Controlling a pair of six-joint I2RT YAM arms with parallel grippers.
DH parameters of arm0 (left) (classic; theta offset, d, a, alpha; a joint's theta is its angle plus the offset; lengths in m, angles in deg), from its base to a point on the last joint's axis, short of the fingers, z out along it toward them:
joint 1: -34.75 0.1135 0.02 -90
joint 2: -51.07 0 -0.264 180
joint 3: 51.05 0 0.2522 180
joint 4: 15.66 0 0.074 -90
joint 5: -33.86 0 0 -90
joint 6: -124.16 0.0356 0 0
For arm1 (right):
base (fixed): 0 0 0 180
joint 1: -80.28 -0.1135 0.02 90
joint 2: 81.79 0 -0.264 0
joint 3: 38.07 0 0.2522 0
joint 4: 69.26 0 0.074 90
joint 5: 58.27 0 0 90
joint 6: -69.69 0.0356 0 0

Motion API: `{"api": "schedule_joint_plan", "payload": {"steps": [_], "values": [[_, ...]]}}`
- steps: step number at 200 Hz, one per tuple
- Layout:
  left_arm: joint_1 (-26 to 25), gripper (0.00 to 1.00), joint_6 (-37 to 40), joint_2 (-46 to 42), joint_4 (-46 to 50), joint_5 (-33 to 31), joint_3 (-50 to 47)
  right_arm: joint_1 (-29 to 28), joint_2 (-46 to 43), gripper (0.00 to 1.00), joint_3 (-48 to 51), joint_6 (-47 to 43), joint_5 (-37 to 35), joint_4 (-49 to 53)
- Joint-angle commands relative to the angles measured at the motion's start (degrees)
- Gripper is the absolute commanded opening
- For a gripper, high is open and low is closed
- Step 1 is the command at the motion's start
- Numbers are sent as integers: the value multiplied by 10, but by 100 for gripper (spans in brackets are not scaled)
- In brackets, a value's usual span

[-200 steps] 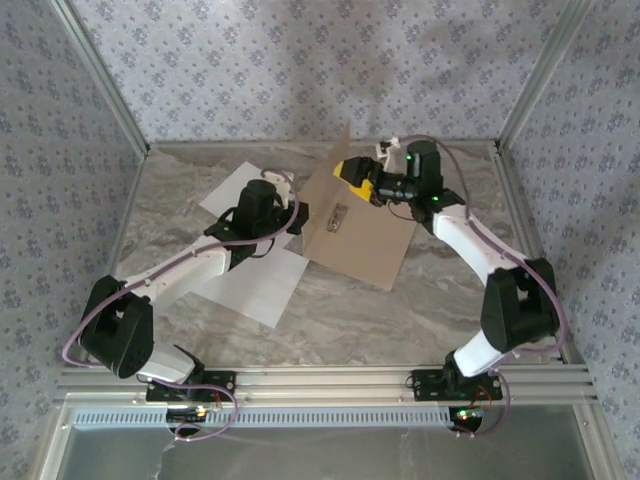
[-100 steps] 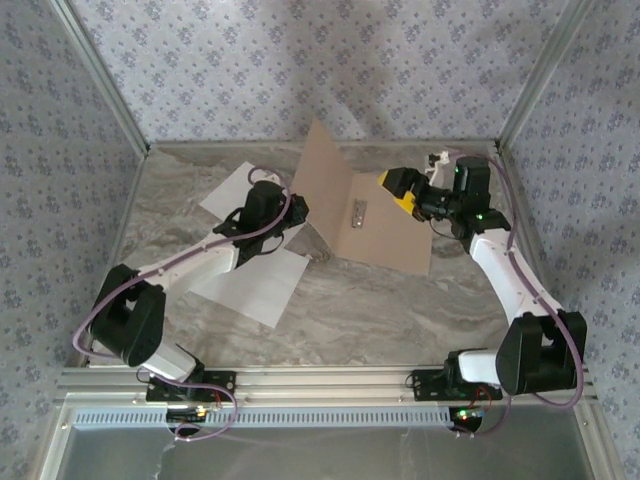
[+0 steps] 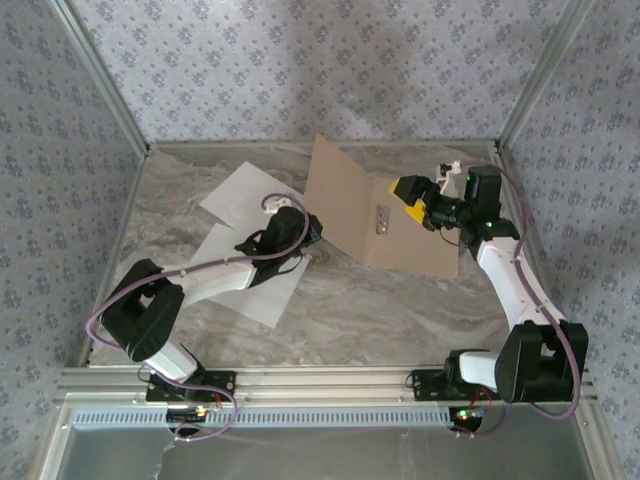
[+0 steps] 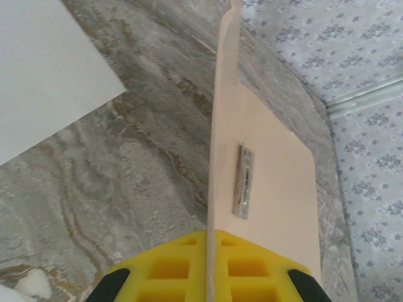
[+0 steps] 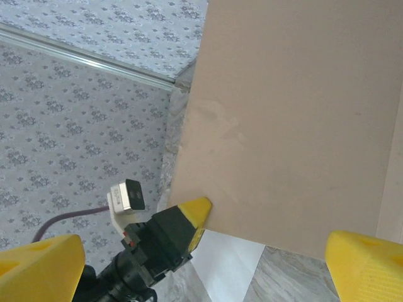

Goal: Put the files into the folder

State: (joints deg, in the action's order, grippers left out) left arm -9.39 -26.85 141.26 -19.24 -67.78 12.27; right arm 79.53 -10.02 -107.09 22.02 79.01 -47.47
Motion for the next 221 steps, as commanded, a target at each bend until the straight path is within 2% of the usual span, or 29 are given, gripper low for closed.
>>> {"api": "schedule_joint_plan", "payload": {"steps": [1, 56, 96, 123, 153, 184, 221], "values": [[-9, 5, -42, -14, -30, -43, -25, 5, -14, 100, 8, -15, 16, 5], [-45, 5, -101, 2, -56, -93, -55, 10, -14, 100, 23, -14, 18, -5], [-64, 7, -125, 47, -76, -94, -43, 13, -17, 100, 36, -14, 21, -7], [-69, 12, -135, 69, -83, -91, -36, 18, -22, 100, 43, -15, 25, -7], [-70, 31, -134, 66, -71, -95, -39, 25, -29, 100, 51, -17, 26, -5], [-70, 67, -119, 48, -32, -95, -33, 29, -29, 100, 56, -17, 26, -7], [-70, 79, -135, 7, 21, -89, -50, 29, -29, 100, 60, -15, 25, -10]]}}
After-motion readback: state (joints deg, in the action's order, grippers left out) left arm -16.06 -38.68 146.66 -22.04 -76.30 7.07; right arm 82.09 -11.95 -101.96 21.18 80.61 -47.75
